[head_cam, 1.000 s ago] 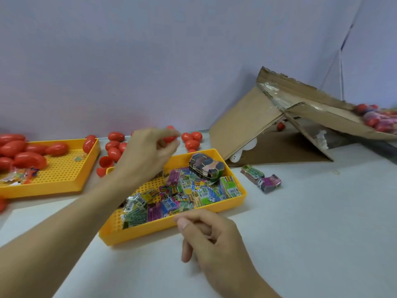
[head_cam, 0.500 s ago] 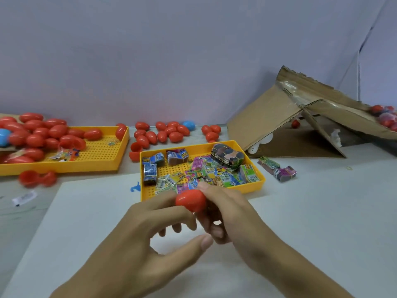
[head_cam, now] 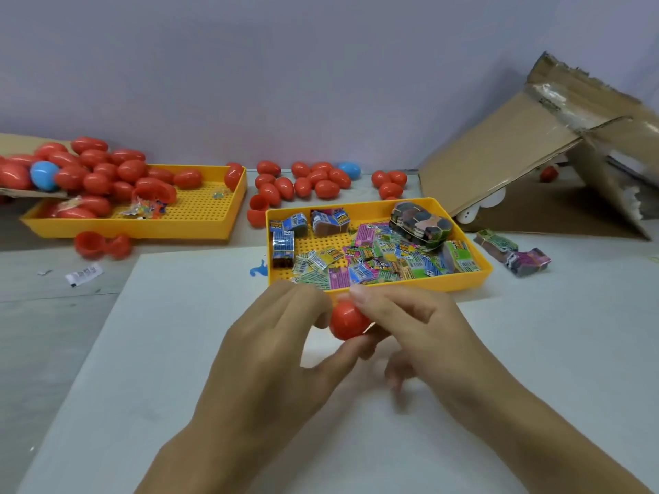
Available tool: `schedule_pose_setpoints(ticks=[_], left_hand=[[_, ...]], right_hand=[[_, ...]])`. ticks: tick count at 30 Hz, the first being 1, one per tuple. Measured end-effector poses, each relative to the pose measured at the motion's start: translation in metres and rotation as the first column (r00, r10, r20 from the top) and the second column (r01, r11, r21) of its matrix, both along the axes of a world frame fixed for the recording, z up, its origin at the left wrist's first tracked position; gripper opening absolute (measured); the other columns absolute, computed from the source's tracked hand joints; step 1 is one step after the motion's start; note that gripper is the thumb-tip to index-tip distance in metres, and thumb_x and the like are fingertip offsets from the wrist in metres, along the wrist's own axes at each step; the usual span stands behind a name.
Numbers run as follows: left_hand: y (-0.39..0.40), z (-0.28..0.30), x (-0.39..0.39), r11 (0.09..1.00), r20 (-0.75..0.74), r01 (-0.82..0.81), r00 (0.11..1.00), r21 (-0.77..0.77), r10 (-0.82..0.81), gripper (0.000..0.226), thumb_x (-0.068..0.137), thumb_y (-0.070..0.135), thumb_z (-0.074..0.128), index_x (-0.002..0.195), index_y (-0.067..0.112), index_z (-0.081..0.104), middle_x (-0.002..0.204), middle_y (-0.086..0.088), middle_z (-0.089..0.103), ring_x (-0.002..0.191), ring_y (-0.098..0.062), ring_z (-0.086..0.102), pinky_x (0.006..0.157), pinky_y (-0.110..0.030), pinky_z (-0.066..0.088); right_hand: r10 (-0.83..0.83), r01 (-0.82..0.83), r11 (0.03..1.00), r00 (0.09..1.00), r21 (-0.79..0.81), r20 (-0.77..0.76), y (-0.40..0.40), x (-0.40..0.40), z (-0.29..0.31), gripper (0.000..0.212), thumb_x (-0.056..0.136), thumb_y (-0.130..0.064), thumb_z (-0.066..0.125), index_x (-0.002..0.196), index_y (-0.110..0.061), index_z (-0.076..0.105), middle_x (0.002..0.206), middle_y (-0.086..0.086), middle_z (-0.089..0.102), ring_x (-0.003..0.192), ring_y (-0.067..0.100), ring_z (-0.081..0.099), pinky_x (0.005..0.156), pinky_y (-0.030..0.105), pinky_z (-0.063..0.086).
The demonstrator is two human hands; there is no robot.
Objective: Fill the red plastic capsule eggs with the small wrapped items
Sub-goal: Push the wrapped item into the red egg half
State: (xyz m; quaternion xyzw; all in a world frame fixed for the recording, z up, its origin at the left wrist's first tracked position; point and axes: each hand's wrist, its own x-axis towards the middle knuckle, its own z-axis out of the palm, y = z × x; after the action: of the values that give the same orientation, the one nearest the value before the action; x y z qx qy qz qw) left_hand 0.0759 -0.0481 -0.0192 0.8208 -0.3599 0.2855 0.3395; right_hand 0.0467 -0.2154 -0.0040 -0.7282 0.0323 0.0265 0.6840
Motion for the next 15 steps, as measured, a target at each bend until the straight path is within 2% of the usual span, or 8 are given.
schedule_pose_setpoints(ticks=[2, 3, 6, 8, 10, 13, 15], left_hand=[[0.0, -0.005, 0.0, 0.996, -0.038, -0.001, 0.999, -0.087, -0.003, 0.036, 0.075, 0.028, 0.081, 0.095, 0.018, 0.053, 0.084, 0.005, 0.063, 0.074, -0.007, 0.054, 0.065, -0.018, 0.047], [0.001, -0.008, -0.001, 0.988, -0.101, -0.001, 0.995, -0.156, -0.015, 0.037, 0.075, 0.026, 0.082, 0.098, 0.021, 0.053, 0.086, 0.006, 0.064, 0.076, -0.008, 0.06, 0.066, -0.02, 0.05], [-0.002, -0.009, -0.006, 0.905, -0.373, -0.052, 0.92, -0.423, -0.122, 0.029, 0.078, 0.038, 0.077, 0.092, 0.023, 0.056, 0.079, 0.004, 0.064, 0.071, -0.017, 0.066, 0.057, -0.028, 0.053], [-0.005, -0.007, -0.007, 0.83, -0.555, -0.136, 0.799, -0.541, -0.231, 0.026, 0.079, 0.046, 0.071, 0.084, 0.023, 0.059, 0.073, -0.004, 0.064, 0.06, -0.02, 0.063, 0.049, -0.032, 0.053], [-0.007, -0.006, -0.005, 0.785, -0.662, -0.181, 0.664, -0.593, -0.347, 0.028, 0.082, 0.046, 0.069, 0.079, 0.02, 0.061, 0.067, -0.01, 0.063, 0.054, -0.024, 0.06, 0.044, -0.033, 0.049], [-0.008, -0.002, -0.004, 0.693, -0.721, -0.274, 0.469, -0.667, -0.51, 0.03, 0.085, 0.046, 0.058, 0.073, 0.019, 0.064, 0.063, -0.018, 0.06, 0.047, -0.027, 0.056, 0.038, -0.027, 0.043], [-0.011, -0.001, -0.007, 0.648, -0.723, -0.32, 0.322, -0.691, -0.612, 0.034, 0.082, 0.052, 0.057, 0.072, 0.02, 0.066, 0.062, -0.021, 0.059, 0.043, -0.027, 0.054, 0.036, -0.025, 0.042]], right_hand=[[-0.011, 0.017, 0.995, 0.998, 0.103, -0.06, -0.004, 0.001, 0.0, 0.032, 0.077, -0.047, 0.066, 0.08, -0.018, 0.079, 0.071, 0.004, 0.069, 0.058, 0.011, 0.06, 0.036, 0.022, 0.041], [-0.011, 0.023, 0.987, 0.997, 0.158, -0.079, -0.006, 0.002, 0.0, 0.032, 0.077, -0.045, 0.067, 0.079, -0.015, 0.079, 0.07, 0.006, 0.068, 0.056, 0.012, 0.058, 0.036, 0.021, 0.041], [-0.024, 0.038, 0.974, 0.997, 0.224, -0.067, -0.012, 0.003, -0.002, 0.035, 0.077, -0.04, 0.069, 0.085, -0.008, 0.077, 0.072, 0.011, 0.068, 0.055, 0.013, 0.057, 0.037, 0.021, 0.041], [-0.044, 0.057, 0.972, 0.997, 0.228, -0.062, -0.013, 0.003, -0.002, 0.034, 0.075, -0.041, 0.07, 0.086, -0.009, 0.077, 0.071, 0.011, 0.068, 0.053, 0.013, 0.057, 0.037, 0.021, 0.04], [-0.055, 0.067, 0.974, 0.997, 0.218, -0.061, -0.013, 0.003, 0.0, 0.032, 0.074, -0.043, 0.07, 0.079, -0.012, 0.076, 0.068, 0.011, 0.067, 0.05, 0.014, 0.056, 0.036, 0.02, 0.039], [-0.044, 0.051, 0.982, 0.998, 0.184, -0.045, -0.01, 0.001, 0.0, 0.031, 0.076, -0.044, 0.068, 0.068, -0.015, 0.074, 0.062, 0.011, 0.066, 0.044, 0.013, 0.053, 0.034, 0.018, 0.036], [-0.033, 0.039, 0.986, 0.999, 0.163, -0.034, -0.008, 0.0, -0.001, 0.032, 0.078, -0.045, 0.066, 0.064, -0.017, 0.072, 0.06, 0.01, 0.065, 0.041, 0.013, 0.051, 0.033, 0.017, 0.034]])
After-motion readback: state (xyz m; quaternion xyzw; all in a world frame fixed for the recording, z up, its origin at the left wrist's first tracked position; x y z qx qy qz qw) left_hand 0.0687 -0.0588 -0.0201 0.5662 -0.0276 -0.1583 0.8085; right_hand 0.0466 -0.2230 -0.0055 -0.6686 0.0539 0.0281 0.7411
